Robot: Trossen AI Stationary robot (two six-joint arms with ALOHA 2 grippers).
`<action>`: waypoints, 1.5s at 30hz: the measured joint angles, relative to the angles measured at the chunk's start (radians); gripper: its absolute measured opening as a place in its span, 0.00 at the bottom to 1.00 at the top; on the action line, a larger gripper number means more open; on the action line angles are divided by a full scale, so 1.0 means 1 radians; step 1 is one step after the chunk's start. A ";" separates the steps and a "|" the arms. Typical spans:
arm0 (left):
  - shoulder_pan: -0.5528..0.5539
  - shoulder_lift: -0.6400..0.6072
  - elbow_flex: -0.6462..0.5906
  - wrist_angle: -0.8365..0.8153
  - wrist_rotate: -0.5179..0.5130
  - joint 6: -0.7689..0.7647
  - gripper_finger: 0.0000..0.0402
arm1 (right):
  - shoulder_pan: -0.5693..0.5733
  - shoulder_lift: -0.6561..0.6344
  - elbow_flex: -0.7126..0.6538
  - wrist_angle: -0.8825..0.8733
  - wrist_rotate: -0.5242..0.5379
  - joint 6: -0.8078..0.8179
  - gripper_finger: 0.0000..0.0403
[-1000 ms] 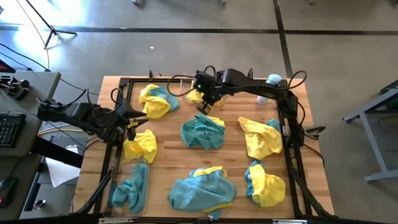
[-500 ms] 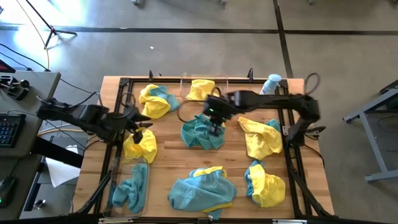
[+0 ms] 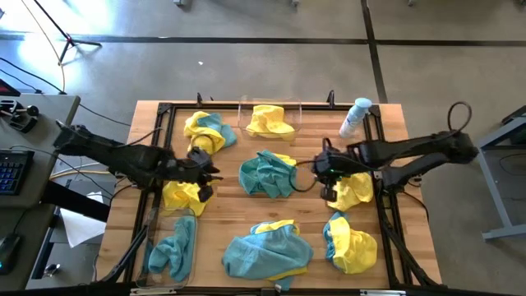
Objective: Sort microfiber towel by color & place in baskets
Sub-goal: Put the blue microfiber towel into the bottom transparent bin
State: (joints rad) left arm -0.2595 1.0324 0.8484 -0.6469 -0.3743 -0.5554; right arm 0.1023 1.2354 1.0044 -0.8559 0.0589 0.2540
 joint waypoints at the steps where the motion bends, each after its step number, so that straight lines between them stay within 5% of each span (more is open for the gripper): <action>1: -0.006 0.038 0.032 -0.004 0.006 0.015 0.30 | 0.008 -0.016 -0.024 0.000 0.000 0.003 0.00; 9: -0.071 0.345 0.292 -0.070 0.084 0.112 0.30 | 0.047 -0.065 -0.139 0.005 0.000 -0.001 0.00; 23: -0.175 0.751 0.578 -0.092 0.173 0.051 0.30 | 0.107 -0.098 -0.152 -0.014 0.037 -0.097 0.00; 45: -0.294 0.950 0.633 0.001 0.241 0.017 0.30 | 0.474 -0.269 -0.152 -0.046 0.195 0.357 0.00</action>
State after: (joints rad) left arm -0.5537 1.9819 1.4818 -0.6463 -0.1333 -0.5388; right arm 0.5764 0.9668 0.8524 -0.9016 0.2535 0.6106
